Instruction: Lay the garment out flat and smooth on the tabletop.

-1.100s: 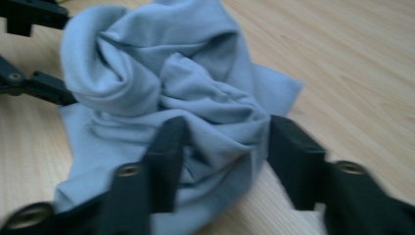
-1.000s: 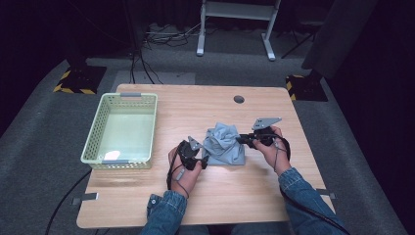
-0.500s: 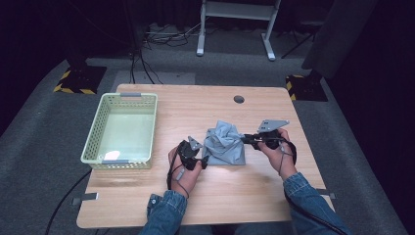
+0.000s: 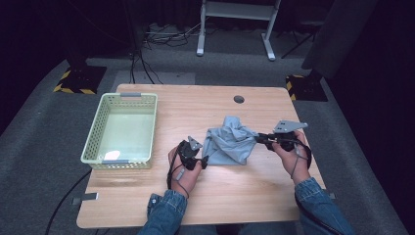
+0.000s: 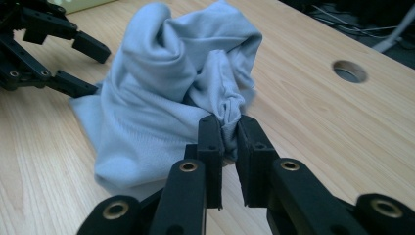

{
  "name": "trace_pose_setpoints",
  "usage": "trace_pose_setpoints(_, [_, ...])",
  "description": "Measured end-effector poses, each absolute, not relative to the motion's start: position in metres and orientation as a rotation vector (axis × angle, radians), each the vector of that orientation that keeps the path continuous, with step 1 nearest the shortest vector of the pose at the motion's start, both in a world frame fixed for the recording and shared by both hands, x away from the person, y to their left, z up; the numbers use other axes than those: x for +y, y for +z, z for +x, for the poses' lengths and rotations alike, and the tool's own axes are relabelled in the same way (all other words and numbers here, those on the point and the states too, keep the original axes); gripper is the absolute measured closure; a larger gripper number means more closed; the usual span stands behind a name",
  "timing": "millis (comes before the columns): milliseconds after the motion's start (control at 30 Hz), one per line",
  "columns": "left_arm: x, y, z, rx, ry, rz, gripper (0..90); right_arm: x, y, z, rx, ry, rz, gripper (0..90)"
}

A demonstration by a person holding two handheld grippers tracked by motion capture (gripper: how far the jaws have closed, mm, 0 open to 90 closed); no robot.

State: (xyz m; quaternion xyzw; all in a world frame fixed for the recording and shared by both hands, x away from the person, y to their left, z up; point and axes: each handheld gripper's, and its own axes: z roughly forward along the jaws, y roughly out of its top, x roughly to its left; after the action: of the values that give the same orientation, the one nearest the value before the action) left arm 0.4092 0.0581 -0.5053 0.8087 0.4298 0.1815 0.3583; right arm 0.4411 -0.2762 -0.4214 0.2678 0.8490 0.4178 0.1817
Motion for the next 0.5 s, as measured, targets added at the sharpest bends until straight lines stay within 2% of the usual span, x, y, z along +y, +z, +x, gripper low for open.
trace_pose_setpoints(133, [0.058,-0.505,0.409,1.121,0.469,2.082,29.5,-0.314,-0.422,0.421,2.32,1.09,0.893,81.0])
trace_pose_setpoints(167, [0.058,-0.505,0.409,1.121,0.469,2.082,29.5,-0.324,-0.424,0.415,2.298,1.047,0.952,79.1])
trace_pose_setpoints(200, [0.058,-0.505,0.41,1.124,0.469,2.081,29.5,-0.335,-0.427,0.407,2.275,0.981,1.034,71.9])
trace_pose_setpoints(233, [0.058,-0.505,0.41,1.124,0.469,2.081,29.5,-0.335,-0.427,0.407,2.275,0.981,1.034,71.9])
trace_pose_setpoints(267, [0.058,-0.505,0.41,1.128,0.469,2.078,29.5,-0.357,-0.435,0.392,2.227,0.853,1.22,45.4])
trace_pose_setpoints(300, [0.058,-0.505,0.41,1.128,0.47,2.078,29.5,-0.357,-0.435,0.392,2.227,0.853,1.22,45.4])
trace_pose_setpoints(367, [0.058,-0.505,0.41,1.135,0.474,2.081,29.2,-0.374,-0.441,0.378,2.171,0.839,1.307,30.8])
trace_pose_setpoints(500, [0.058,-0.505,0.41,1.142,0.475,2.079,28.9,-0.378,-0.437,0.374,2.161,0.869,1.288,32.9])
